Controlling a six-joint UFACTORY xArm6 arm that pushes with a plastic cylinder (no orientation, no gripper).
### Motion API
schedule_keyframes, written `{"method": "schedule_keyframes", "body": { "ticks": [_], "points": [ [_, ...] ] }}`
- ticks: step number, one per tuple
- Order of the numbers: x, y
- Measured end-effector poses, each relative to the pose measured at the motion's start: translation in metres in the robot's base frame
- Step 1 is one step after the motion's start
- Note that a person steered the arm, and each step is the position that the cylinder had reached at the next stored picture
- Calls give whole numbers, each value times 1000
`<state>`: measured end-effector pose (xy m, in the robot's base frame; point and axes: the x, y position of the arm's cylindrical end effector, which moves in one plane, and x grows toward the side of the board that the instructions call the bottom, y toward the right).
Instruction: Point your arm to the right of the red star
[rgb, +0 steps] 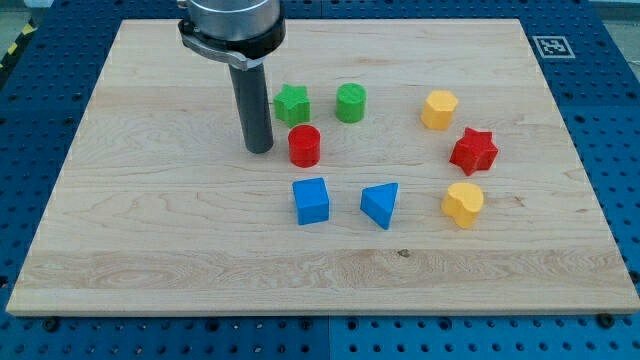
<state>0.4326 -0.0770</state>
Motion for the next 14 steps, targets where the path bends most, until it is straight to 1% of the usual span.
{"method": "schedule_keyframes", "body": {
  "ticks": [1,2,3,4,5,6,7,8,9,10,11,13,14],
  "points": [
    [0,0],
    [0,-21],
    [-33,-75],
    [-120,-90],
    [-179,-57],
    [-206,20],
    [-215,124],
    [-204,232],
    [-147,299],
    [-64,326],
    [11,333],
    [16,328],
    [16,310]
  ]
}}
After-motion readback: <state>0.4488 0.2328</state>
